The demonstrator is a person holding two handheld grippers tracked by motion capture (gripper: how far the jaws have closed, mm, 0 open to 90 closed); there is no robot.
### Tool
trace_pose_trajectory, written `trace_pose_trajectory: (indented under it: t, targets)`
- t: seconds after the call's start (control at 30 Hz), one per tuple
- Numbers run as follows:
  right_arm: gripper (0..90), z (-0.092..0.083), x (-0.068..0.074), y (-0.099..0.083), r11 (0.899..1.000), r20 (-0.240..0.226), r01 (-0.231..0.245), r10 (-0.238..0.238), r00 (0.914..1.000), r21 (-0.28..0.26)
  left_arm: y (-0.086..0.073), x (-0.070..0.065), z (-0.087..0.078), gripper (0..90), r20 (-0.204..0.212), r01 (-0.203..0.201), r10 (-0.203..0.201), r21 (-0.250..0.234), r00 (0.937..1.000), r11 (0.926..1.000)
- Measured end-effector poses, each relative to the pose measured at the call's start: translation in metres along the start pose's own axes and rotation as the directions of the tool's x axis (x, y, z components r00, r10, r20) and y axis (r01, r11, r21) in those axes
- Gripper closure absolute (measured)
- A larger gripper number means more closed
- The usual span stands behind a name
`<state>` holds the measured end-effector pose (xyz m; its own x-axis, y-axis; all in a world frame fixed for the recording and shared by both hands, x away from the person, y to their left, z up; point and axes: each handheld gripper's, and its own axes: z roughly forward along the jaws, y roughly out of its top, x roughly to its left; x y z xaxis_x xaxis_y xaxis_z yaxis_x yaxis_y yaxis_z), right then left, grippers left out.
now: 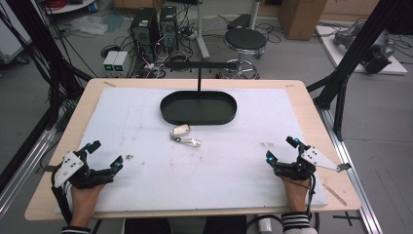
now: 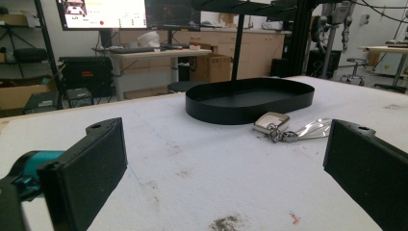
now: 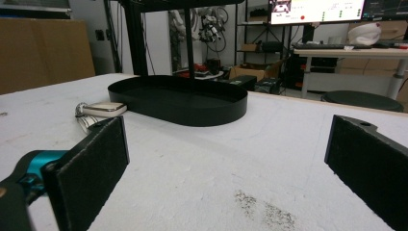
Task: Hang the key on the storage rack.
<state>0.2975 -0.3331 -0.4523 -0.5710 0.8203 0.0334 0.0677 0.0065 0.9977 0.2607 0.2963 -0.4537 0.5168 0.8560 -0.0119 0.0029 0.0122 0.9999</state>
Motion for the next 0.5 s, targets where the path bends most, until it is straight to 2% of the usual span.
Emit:
trace_pose_trajectory:
  t: [0.5]
  targets:
    - [0.5, -0.0006, 0.0011, -0.0001, 1.0, 0.004, 0.002, -0.002, 1.0, -0.001, 0.0002, 0.0007, 0.0002, 1.9, 0.0, 0.004, -0.004, 0.002, 1.0, 1.0]
